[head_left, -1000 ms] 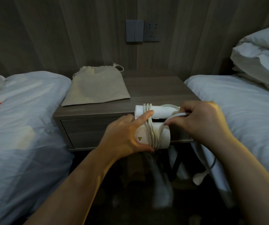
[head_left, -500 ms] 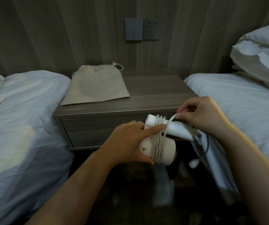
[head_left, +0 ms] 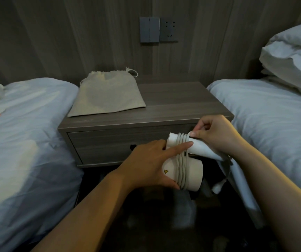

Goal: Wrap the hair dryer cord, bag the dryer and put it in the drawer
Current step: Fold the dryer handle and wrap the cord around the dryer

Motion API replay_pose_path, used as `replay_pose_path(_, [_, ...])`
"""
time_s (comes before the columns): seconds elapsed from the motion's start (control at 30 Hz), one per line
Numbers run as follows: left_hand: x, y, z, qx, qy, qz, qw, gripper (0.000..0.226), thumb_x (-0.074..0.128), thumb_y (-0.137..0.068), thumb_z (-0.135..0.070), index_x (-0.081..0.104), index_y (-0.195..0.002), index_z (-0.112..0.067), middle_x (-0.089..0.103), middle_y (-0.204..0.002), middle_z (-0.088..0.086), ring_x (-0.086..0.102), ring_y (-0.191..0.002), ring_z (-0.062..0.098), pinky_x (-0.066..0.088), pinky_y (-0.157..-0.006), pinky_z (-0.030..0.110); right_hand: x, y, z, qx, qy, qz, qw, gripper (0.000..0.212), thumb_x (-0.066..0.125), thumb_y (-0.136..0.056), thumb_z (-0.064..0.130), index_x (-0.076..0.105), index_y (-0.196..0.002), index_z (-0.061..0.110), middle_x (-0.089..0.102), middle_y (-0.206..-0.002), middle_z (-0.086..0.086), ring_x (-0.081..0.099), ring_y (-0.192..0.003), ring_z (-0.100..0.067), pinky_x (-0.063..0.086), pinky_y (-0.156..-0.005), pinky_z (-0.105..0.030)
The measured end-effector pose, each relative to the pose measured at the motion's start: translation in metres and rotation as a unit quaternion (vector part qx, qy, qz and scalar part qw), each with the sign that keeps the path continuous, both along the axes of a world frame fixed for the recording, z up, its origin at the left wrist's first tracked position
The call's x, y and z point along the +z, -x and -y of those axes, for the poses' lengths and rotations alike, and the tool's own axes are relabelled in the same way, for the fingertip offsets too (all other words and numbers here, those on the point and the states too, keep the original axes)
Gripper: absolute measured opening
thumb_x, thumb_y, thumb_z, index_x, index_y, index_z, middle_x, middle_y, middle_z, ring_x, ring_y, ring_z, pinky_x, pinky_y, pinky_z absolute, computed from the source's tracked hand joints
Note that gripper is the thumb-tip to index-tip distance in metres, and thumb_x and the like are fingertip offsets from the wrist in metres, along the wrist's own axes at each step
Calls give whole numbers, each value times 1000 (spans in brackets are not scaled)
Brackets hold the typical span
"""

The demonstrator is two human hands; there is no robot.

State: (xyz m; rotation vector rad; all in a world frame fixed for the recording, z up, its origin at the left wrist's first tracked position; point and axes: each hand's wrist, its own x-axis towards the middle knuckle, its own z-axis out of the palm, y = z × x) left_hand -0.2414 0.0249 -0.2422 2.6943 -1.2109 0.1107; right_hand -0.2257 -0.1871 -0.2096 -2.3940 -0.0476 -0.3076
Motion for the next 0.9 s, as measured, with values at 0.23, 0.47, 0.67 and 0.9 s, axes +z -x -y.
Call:
replay_pose_path(0.23, [-2,0,3,-1,-10,-45,999,95,63,-70,-66,3,-142,-51,36,-142,-3,38,-125,14,27,-90,21,-7,-2,-1,1,15,-28,999,14,77,-73,26,69,-68,16,71,-74,-7,65,-74,-22,46,-61,-24])
replay_pose_path(0.47, [6,2,3,18,19,-83,996,97,69,-63,-65,9,-138,-56,42,-136,-8,42,-120,12,37,-96,29,5,-2,19,76,-53,-107,990,21,73,-77,27,70,-63,12,62,-55,7,51,-53,0,41,-52,-14])
replay_pose_path(0.67, [8,3,8,14,199,-252,947,95,83,-59,-40,21,-125,-69,43,-137,-15,45,-120,7,41,-100,29,-23,-9,48,171,-431,-263,846,57,93,-29,26,72,-79,6,71,-65,-6,65,-50,-13,52,-42,-21])
replay_pose_path(0.9, [1,-19,-1,29,471,-315,823,81,78,-49,-33,44,-120,-51,54,-126,-17,55,-117,3,46,-95,24,-25,-7,13,160,-475,-191,844,8,54,-81,8,57,-75,3,48,-41,2,34,-31,-3,29,-31,-14])
